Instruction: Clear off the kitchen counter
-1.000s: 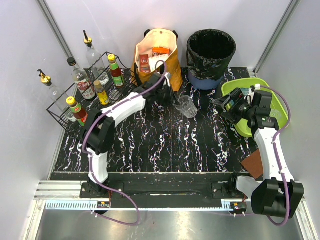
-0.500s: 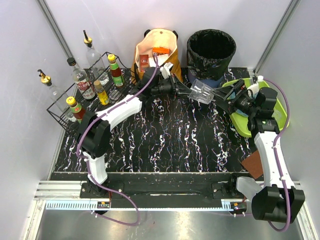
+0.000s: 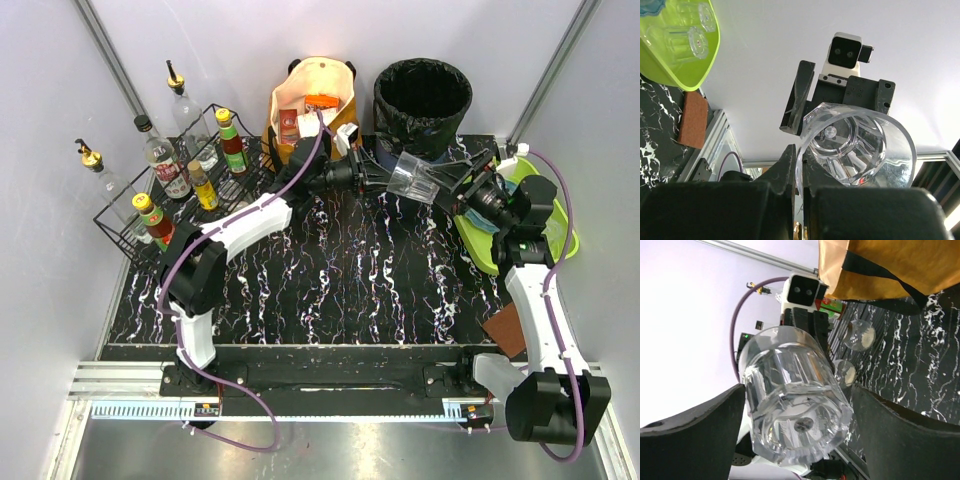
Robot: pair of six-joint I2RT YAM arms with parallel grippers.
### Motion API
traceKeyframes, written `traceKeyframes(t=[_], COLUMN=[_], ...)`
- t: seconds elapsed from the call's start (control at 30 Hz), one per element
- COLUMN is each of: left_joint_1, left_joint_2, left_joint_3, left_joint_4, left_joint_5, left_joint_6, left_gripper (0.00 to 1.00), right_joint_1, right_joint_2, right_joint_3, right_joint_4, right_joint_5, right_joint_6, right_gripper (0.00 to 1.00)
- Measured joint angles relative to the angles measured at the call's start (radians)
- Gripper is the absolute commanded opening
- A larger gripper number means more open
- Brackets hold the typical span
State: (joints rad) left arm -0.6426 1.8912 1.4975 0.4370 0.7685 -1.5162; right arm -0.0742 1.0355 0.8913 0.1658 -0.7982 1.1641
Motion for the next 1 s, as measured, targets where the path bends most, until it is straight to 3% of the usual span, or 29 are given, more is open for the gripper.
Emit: traceKeyframes(t=[0.07,0.13,0.2,0.33,0.47,0.63,1.0], left_joint_1=[-0.004,-0.005,-0.005,-0.005,-0.003,0.028,0.189], left_joint_2=[0.005,0.008,0.008,0.008,0.004,-0.039,-0.313], left_joint_3=[0.0,0.0,0.0,-0.002,-0.011,-0.056,-0.212], left_joint_4=[0.018,0.032,0.049,0.064,0.052,-0.048,-0.501], left_joint_5=[0.0,0.0,0.002,0.003,0.002,0.006,-0.086], left_joint_6=[-0.012,-0.022,-0.029,-0.014,0.035,0.16,0.601], left_gripper=[0.03,0.11,0.26,0.59,0.84,0.96,0.99], right_joint_1=[0.001,0.002,0.002,0.003,0.005,0.005,0.002], right_joint_2=[0.0,0.0,0.0,-0.001,0.0,0.012,0.107], right_joint_3=[-0.002,-0.003,-0.003,0.001,0.024,0.147,0.364], right_joint_4=[0.027,0.044,0.05,0.013,-0.105,-0.346,-0.816], right_joint_5=[0.0,0.001,0.002,0.016,0.054,0.146,0.658], right_joint_6=[0.024,0.042,0.059,0.044,-0.01,-0.138,-0.438], right_gripper=[0.68,0.47,0.24,0.03,0.0,0.0,0.0])
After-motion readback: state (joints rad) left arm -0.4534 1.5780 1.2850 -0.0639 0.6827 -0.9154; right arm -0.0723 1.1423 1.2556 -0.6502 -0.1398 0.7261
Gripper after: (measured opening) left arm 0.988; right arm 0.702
